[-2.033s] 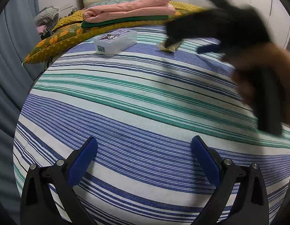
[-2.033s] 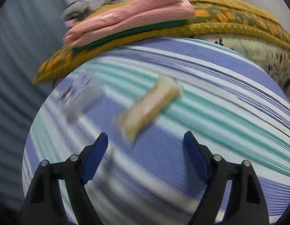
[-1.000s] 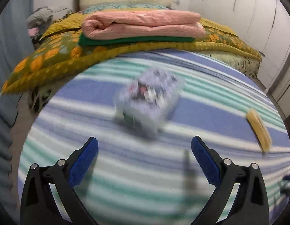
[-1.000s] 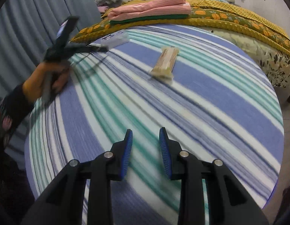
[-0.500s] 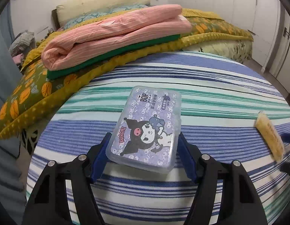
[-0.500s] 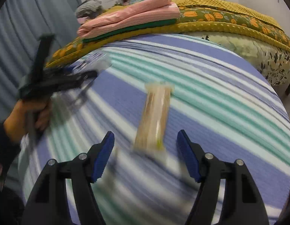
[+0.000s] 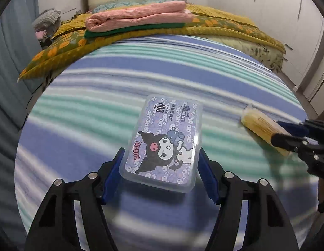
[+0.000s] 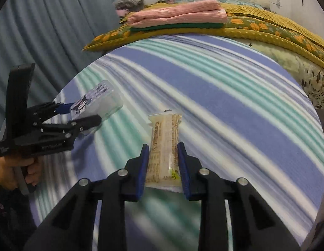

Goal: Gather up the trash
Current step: 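Grasp the clear cartoon box with the left tool while the right tool grasps the snack bar, then carry the box and snack bar over the wastebasket and open both tools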

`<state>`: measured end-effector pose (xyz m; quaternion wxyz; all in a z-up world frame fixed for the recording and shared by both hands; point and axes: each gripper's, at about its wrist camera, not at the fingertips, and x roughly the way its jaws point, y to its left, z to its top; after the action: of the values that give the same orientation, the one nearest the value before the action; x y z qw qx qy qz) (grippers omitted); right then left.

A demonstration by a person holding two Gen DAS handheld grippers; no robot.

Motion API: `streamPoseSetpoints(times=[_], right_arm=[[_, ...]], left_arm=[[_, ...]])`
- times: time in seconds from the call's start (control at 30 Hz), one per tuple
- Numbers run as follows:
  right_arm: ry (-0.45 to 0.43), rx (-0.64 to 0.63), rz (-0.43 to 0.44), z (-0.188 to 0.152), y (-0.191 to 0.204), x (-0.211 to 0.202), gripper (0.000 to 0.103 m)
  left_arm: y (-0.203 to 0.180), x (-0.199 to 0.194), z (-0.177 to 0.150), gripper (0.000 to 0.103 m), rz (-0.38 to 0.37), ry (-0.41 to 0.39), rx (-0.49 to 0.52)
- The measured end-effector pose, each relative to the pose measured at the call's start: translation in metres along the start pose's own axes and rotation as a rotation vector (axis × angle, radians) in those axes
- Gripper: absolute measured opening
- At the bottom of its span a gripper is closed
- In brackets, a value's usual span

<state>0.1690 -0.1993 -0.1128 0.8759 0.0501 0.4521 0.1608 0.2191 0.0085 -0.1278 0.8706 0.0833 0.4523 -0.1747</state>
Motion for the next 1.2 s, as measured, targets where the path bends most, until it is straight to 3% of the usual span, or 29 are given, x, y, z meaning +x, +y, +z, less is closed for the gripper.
streamPoseSetpoints(times=[0.1, 0.17, 0.2, 0.23, 0.33, 0.87, 1.0, 1.1, 1.2], right_arm=[[-0.002, -0.016, -0.034, -0.02, 0.006, -0.008, 0.027], [-0.001, -0.017, -0.078, -0.028, 0.007, -0.007, 0.045], [0.0, -0.012, -0.087, -0.03, 0.007, -0.006, 0.064], [0.001, -0.005, -0.094, -0.032, 0.005, -0.004, 0.068], [-0.004, -0.047, -0.129, -0.035, 0.01, 0.0, 0.068], [-0.002, -0.071, -0.157, -0.037, 0.014, 0.005, 0.076], [0.001, -0.061, -0.135, -0.037, 0.012, 0.004, 0.076], [0.072, -0.047, -0.097, -0.025, 0.011, 0.002, 0.074], [0.098, -0.052, -0.06, -0.007, 0.014, 0.0, 0.066]], left_arm=[[-0.009, -0.016, -0.024, 0.069, 0.002, -0.009, -0.036], [-0.01, -0.018, -0.032, 0.081, -0.004, -0.004, -0.051], [-0.012, -0.016, -0.034, 0.089, 0.007, -0.002, -0.049], [-0.013, -0.016, -0.036, 0.089, 0.028, -0.003, -0.041], [-0.015, -0.011, -0.035, 0.098, 0.052, 0.023, -0.026], [-0.016, -0.012, -0.037, 0.099, 0.066, 0.017, -0.035], [-0.013, -0.012, -0.034, 0.099, 0.016, 0.027, -0.019], [-0.007, -0.016, -0.027, 0.099, -0.071, 0.036, -0.014], [-0.007, -0.015, -0.016, 0.098, -0.072, 0.029, 0.018]])
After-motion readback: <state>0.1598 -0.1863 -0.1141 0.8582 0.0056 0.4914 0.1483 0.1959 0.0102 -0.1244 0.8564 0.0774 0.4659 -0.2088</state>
